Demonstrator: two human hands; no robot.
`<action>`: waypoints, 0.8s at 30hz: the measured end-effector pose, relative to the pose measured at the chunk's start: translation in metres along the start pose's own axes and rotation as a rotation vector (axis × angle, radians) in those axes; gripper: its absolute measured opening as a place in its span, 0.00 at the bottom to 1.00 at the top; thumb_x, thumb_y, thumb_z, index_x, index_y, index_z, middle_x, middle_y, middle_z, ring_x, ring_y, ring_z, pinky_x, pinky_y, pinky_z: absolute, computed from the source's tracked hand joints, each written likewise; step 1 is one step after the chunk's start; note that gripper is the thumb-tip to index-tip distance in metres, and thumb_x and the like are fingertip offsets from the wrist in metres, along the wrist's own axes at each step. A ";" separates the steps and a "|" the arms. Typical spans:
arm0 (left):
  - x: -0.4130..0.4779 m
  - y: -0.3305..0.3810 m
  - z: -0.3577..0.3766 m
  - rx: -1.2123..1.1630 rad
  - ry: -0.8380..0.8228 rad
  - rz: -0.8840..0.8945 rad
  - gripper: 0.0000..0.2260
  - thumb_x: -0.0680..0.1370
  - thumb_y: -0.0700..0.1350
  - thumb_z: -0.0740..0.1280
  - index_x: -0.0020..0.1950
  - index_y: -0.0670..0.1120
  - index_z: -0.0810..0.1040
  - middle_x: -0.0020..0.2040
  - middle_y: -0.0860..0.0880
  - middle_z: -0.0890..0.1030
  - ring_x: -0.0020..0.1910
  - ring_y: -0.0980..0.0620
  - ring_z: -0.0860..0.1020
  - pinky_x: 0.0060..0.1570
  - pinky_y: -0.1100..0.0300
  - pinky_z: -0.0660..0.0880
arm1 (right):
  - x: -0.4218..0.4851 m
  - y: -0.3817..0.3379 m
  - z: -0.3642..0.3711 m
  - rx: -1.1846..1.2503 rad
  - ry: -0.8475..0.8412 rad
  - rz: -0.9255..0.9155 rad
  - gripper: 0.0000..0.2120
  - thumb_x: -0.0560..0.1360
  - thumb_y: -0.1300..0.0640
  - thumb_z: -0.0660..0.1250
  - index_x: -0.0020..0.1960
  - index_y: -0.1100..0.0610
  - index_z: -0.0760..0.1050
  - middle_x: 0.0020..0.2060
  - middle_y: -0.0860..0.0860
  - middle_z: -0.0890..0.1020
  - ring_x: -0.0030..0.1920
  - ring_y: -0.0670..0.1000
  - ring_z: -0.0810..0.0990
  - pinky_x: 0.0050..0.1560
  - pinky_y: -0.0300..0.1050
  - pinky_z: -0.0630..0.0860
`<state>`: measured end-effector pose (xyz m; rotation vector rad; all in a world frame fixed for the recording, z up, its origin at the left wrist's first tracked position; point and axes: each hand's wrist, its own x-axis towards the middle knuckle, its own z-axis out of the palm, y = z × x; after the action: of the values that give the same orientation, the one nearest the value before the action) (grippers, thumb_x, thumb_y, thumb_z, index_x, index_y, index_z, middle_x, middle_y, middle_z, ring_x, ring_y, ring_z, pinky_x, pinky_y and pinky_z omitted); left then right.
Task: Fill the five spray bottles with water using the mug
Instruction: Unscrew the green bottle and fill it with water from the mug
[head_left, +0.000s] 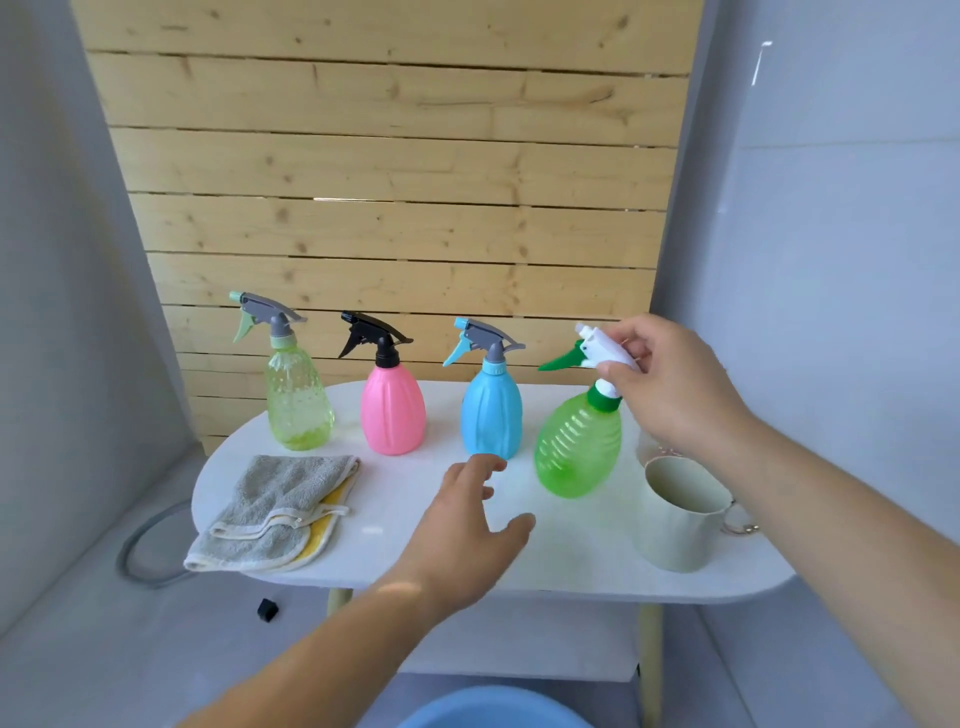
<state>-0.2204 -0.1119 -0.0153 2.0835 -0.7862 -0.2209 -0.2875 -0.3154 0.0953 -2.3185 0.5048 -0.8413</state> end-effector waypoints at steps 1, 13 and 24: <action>-0.010 0.008 -0.002 0.042 -0.027 0.042 0.32 0.78 0.55 0.73 0.77 0.56 0.62 0.74 0.56 0.65 0.70 0.57 0.71 0.71 0.59 0.70 | -0.013 -0.007 -0.005 0.099 -0.017 0.012 0.08 0.75 0.58 0.71 0.53 0.49 0.79 0.40 0.44 0.83 0.43 0.50 0.83 0.48 0.54 0.80; -0.115 0.044 -0.016 0.247 0.010 0.114 0.38 0.66 0.64 0.79 0.71 0.61 0.65 0.59 0.59 0.65 0.53 0.56 0.77 0.48 0.65 0.69 | -0.130 -0.024 -0.020 0.478 -0.313 0.355 0.09 0.73 0.57 0.75 0.50 0.58 0.79 0.39 0.50 0.83 0.37 0.45 0.83 0.38 0.41 0.81; -0.126 0.026 -0.033 -0.700 -0.487 -0.283 0.34 0.65 0.58 0.77 0.69 0.49 0.77 0.60 0.45 0.86 0.60 0.45 0.84 0.60 0.49 0.81 | -0.153 -0.005 -0.024 0.836 -0.444 0.337 0.13 0.71 0.62 0.72 0.52 0.64 0.76 0.47 0.64 0.84 0.50 0.57 0.85 0.51 0.47 0.82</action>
<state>-0.3169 -0.0238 0.0086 1.4646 -0.5658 -1.0329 -0.4137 -0.2410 0.0458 -1.5117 0.2571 -0.2636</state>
